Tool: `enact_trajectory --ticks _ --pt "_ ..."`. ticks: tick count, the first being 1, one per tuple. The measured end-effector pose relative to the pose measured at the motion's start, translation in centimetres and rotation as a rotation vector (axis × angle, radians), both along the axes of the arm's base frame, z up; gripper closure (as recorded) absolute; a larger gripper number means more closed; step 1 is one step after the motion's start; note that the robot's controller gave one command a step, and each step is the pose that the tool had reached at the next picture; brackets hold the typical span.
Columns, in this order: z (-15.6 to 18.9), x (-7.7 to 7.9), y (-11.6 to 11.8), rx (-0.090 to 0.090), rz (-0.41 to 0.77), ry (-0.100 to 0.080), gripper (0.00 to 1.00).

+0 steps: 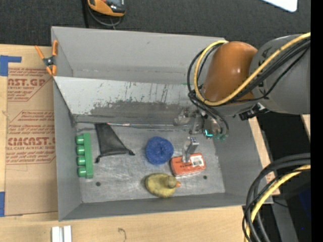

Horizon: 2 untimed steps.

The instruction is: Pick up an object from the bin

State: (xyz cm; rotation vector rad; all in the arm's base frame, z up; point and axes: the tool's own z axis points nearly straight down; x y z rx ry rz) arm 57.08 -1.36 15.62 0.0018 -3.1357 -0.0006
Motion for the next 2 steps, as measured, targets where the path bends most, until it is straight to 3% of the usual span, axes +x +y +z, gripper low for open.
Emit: enact_trajectory --ticks 1,2 --pt "0.4 0.2 0.0 0.000 0.000 -0.008 0.00" --pt "-7.7 -2.2 7.8 0.000 -0.122 -0.040 1.00"
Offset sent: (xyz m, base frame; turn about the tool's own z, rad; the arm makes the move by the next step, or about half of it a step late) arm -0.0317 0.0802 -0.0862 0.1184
